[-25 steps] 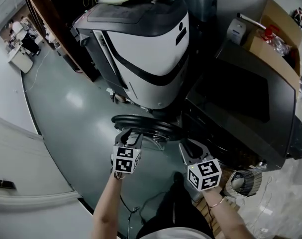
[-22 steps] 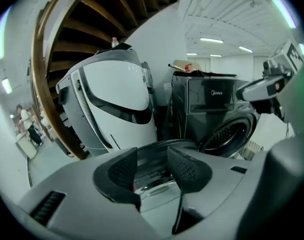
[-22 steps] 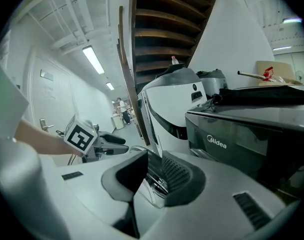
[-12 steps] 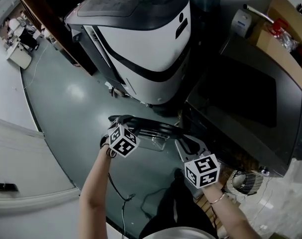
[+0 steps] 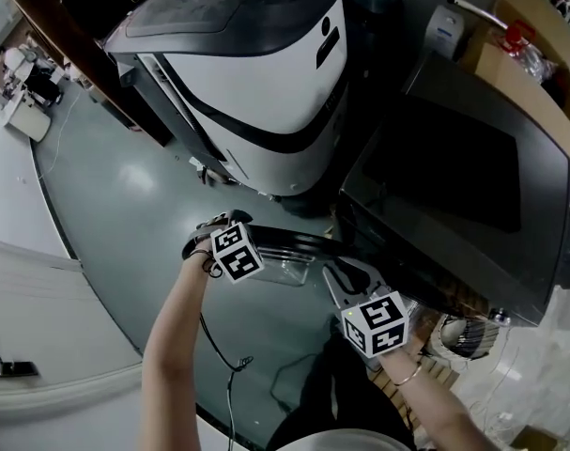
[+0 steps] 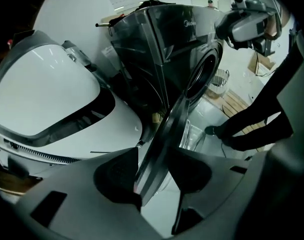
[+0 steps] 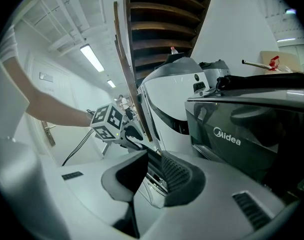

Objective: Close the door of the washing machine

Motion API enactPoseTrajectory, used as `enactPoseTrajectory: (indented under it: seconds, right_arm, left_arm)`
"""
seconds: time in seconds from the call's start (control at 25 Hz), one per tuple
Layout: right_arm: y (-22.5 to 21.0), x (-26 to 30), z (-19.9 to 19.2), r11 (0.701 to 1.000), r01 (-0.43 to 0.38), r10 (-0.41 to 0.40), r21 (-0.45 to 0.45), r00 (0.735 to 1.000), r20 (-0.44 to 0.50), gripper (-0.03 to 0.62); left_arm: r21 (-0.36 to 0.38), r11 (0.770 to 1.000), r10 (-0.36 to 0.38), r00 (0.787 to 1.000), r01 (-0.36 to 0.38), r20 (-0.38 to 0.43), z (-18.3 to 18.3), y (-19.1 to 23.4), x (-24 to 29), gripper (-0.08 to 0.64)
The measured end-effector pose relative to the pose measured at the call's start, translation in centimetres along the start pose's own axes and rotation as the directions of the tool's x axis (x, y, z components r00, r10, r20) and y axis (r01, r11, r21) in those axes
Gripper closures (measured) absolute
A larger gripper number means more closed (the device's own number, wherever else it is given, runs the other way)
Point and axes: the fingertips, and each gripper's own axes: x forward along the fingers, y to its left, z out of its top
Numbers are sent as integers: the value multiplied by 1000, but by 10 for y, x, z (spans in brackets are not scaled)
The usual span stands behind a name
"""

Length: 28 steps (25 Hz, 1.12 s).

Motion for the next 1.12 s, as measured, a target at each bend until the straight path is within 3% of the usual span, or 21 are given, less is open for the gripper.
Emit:
enactPoseTrajectory:
  seconds: [0.16, 0.44, 0.76, 1.12]
  right_arm:
    - [-2, -3, -7, 1000, 4, -5, -3, 1000, -15, 514]
    - [-3, -17, -15, 1000, 28, -28, 5, 999, -17, 514]
    - [16, -40, -24, 998, 57, -57, 27, 998, -1, 514]
    - [60, -80, -46, 995, 94, -95, 30, 995, 14, 514]
  left_arm:
    - [74, 997, -20, 999, 23, -44, -2, -4, 12, 368]
    - [84, 996, -35, 996, 42, -81, -3, -13, 12, 393]
    - [18, 999, -28, 996, 30, -88, -12, -40, 0, 396]
    - [-50, 997, -67, 994, 62, -84, -28, -107, -28, 422]
